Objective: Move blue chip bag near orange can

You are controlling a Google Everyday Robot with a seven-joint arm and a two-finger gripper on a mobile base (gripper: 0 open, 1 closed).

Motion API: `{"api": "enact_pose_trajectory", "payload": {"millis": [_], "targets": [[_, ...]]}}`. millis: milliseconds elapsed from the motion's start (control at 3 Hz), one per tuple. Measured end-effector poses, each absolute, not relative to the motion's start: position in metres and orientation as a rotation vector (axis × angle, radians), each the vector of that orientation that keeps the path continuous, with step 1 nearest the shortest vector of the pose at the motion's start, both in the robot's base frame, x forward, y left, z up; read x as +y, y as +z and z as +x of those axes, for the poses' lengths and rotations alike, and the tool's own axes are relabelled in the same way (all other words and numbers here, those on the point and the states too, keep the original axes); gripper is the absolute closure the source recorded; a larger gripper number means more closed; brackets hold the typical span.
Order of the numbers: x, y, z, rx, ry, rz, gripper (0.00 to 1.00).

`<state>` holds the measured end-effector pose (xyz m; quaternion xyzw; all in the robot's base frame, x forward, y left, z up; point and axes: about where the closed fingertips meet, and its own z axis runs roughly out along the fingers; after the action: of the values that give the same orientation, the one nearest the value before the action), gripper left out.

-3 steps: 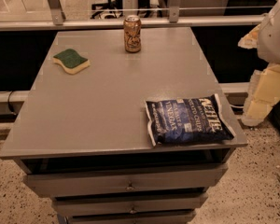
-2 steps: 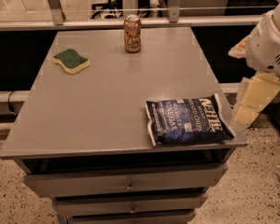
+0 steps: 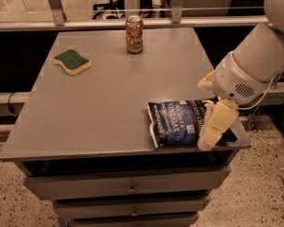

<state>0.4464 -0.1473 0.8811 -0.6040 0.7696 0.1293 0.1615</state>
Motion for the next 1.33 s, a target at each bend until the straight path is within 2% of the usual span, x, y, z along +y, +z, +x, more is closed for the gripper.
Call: {"api": "enact_pose_trajectory", "payload": {"millis": [333,1000,1333], "targets": [[-0.124,0.867,0.448,2.148,0.469,-1.727,0.00],[-0.115,0.849,0.462,2.098,0.498,-1.683,0.47],[-0.121,0.854,0.475,2.082,0.460,-1.665,0.78]]}}
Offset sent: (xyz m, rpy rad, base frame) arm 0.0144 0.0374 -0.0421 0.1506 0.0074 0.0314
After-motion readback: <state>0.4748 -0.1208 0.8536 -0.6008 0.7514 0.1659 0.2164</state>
